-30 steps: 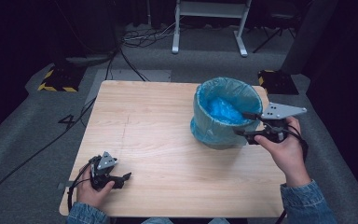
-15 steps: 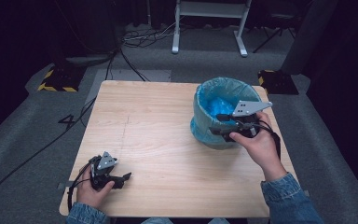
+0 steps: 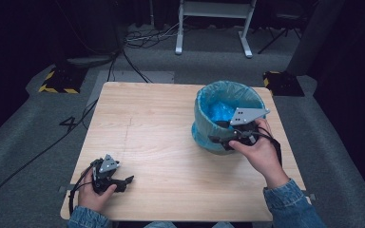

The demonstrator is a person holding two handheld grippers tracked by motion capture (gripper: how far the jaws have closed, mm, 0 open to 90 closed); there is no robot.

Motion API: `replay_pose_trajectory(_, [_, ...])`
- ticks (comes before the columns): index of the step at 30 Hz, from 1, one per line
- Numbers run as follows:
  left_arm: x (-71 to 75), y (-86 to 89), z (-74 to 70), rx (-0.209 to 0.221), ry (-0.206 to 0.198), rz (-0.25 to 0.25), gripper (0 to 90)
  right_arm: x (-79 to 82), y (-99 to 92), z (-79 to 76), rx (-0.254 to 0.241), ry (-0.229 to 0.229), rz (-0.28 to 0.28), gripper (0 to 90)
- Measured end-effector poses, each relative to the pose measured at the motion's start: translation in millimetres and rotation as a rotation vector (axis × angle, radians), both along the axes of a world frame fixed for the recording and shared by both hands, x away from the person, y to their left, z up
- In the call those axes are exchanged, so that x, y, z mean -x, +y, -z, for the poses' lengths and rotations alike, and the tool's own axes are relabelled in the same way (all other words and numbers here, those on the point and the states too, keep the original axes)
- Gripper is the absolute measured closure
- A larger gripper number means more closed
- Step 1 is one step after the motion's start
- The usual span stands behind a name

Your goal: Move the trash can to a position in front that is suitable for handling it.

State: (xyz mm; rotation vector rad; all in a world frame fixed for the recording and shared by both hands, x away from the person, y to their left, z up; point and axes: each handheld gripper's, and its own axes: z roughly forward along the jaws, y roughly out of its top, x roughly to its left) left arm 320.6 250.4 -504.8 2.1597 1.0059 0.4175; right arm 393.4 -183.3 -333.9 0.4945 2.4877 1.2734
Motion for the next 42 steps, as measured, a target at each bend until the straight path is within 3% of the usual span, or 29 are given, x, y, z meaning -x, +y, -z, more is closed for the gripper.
replay_pose_trajectory(10, [0.0, 0.0, 0.0, 0.001, 0.000, 0.000, 17.0, 31.7, 12.2, -2.0, -0.007, 0.004, -0.087, 41.0])
replay_pose_trajectory(25, [0.0, 0.0, 0.0, 0.000, 0.000, 0.000, 17.0, 88.5, 45.5, -5.4, 0.003, 0.018, -0.255, 39.7])
replay_pose_trajectory(31, [0.0, -0.1, 0.0, 0.001, 0.001, 0.000, 17.0, 108.3, 56.4, -4.7, 0.007, 0.016, -0.295, 38.7])
replay_pose_trajectory(39, [0.3, -0.5, 0.0, 0.001, 0.001, -0.002, 17.0, 128.4, 67.2, -5.7, 0.002, 0.044, -0.373, 39.9])
replay_pose_trajectory(42, [0.4, -1.2, 0.1, 0.001, 0.004, -0.003, 16.0, 130.6, 67.2, -6.7, 0.003, 0.043, -0.364, 38.1])
